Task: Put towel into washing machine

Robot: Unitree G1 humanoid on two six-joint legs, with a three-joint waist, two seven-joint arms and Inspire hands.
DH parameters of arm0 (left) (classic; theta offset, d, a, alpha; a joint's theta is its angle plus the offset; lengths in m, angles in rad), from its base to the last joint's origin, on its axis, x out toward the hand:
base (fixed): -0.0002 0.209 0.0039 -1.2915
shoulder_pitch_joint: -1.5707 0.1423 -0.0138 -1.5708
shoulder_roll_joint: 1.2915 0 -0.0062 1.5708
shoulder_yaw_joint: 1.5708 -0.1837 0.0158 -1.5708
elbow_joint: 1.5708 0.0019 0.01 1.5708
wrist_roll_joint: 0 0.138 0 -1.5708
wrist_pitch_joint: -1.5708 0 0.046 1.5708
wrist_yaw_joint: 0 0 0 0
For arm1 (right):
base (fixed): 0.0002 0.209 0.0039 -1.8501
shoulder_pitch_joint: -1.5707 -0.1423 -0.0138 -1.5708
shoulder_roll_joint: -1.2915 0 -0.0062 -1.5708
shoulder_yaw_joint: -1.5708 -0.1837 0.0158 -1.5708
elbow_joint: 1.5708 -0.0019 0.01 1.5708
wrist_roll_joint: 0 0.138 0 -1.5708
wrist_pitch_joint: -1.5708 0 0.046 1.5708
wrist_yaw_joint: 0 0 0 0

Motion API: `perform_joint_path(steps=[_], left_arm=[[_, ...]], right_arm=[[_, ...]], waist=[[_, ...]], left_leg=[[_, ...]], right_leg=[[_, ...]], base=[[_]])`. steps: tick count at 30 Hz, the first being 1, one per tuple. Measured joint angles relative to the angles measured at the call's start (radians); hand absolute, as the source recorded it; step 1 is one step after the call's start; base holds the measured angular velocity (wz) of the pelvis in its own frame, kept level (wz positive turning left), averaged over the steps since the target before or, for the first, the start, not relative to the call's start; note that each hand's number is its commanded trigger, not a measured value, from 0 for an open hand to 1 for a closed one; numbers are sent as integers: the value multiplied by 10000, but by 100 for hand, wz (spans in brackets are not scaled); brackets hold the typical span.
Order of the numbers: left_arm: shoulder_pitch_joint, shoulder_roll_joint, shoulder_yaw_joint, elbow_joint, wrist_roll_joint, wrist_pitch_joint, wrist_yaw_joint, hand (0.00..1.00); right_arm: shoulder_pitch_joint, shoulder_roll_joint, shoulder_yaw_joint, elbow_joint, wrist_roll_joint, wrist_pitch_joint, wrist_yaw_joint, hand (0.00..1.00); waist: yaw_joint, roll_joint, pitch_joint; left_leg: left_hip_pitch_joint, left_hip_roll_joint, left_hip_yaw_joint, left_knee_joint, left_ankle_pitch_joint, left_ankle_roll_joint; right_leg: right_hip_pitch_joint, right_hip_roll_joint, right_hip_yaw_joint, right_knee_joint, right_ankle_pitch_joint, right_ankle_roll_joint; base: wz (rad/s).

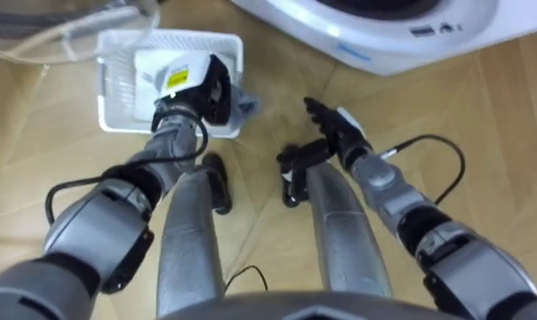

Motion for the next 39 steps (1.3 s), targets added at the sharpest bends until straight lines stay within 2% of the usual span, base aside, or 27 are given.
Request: perform_joint_path(steps=[4, 5, 6, 7, 10, 11, 12, 13, 15, 16, 18, 24, 28, 30, 31, 33, 39], left_arm=[[462, 18, 160, -910, -992, -161, 68, 100], [690, 46, 144, -1384, -1432, -174, 68, 100], [857, 30, 108, -1713, -1936, -247, 59, 100], [910, 24, 67, -1839, -2243, -272, 27, 100], [1019, -33, 25, -1960, -4161, -377, -694, 100], [1129, -10, -18, -2022, -5074, -376, -1195, 100], [1260, 47, -113, -2196, -6116, -375, -1767, 100], [1351, 105, -229, -2333, -6619, -374, -2079, 100], [1668, 281, -390, -2870, -8370, -374, -3427, 100], [1706, 337, -445, -2961, -8805, -372, -3779, 100], [1762, 409, -690, -3041, -10116, -365, -5098, 100], [1797, 672, -1420, -3525, -11585, 33, -7383, 100], [1797, 786, -1861, -3868, -12133, 324, -8432, 100], [1797, 789, -2045, -3990, -12326, 533, -9051, 100], [1790, 789, -2059, -3992, -12342, 597, -9174, 100], [1739, 766, -2009, -4008, -12546, 941, -9472, 100], [1394, 593, -1948, -4256, -13123, 1461, -9907, 100]], right_arm=[[10, -116, -58, -126, -20, -4, 20, 0], [77, -170, -108, -363, -15, 2, 8, 0], [186, -268, -119, -728, -15, -2, -12, 0], [211, -298, -119, -845, -22, -40, -12, 0], [203, -280, -164, -940, -30, -159, 149, 0], [272, -284, -206, -960, -37, -164, 253, 0], [351, -310, -204, -1007, -140, -165, 316, 0], [404, -325, -204, -1031, -221, -165, 340, 0], [463, -335, -342, -1039, -516, -165, 514, 0], [461, -313, -425, -1040, -583, -167, 557, 0], [464, -305, -518, -1029, -656, -179, 689, 0], [469, -447, -710, -1029, -749, -175, 1314, 0], [457, -639, -795, -1029, -787, -175, 1354, 0], [459, -767, -795, -1007, -805, -147, 1375, 0], [460, -783, -790, -1008, -811, -119, 1379, 0], [482, -816, -778, -1007, -813, 65, 1447, 0], [501, -774, -883, -973, -833, 269, 1460, 0]], waist=[[132, -1, -30], [132, -5, -42], [158, -12, -96], [166, -1, -121], [195, 23, -159], [145, 25, -274], [151, 25, -298], [171, 1, -318], [166, 13, -350], [151, 13, -351], [129, 13, -351], [99, 30, -360], [118, 171, -448], [119, 217, -464], [115, 217, -464], [112, 262, -470], [120, 341, -464]], left_leg=[[486, -25, 10, -269, 43, 60], [582, -57, 16, -360, 78, 90], [630, -128, 11, -441, 111, 112], [646, -158, 9, -491, 132, 126], [876, -205, 14, -686, 195, 169], [919, -209, 13, -736, 210, 186], [1024, -190, 8, -764, 225, 198], [1076, -189, 11, -807, 225, 199], [1163, -208, -5, -934, 252, 218], [1164, -208, -9, -957, 271, 230], [1171, -293, -10, -1013, 312, 255], [1178, -327, -84, -1068, 326, 252], [1179, -320, -97, -1090, 331, 260], [1250, -336, -94, -1149, 335, 267], [1272, -343, -95, -1177, 335, 268], [1292, -323, -130, -1221, 345, 259], [1290, -313, -122, -1302, 397, 245]], right_leg=[[587, -102, -151, -304, -14, 38], [692, -142, -178, -371, -4, 64], [720, -194, -171, -387, -4, 92], [733, -218, -172, -400, 0, 107], [1002, -267, -213, -556, 42, 165], [1061, -299, -254, -612, 48, 177], [1183, -303, -281, -699, 65, 200], [1228, -311, -275, -712, 66, 204], [1365, -308, -306, -852, 111, 243], [1370, -319, -314, -868, 122, 251], [1377, -354, -312, -899, 145, 284], [1448, -306, -309, -1068, 214, 316], [1488, -274, -311, -1184, 255, 352], [1535, -267, -289, -1213, 263, 362], [1547, -270, -286, -1220, 265, 363], [1589, -258, -318, -1285, 291, 342], [1608, -221, -359, -1387, 327, 323]], base=[[11], [12], [12], [9], [7], [10], [7], [4], [2], [6], [5], [0], [0], [0], [0], [0], [1]])
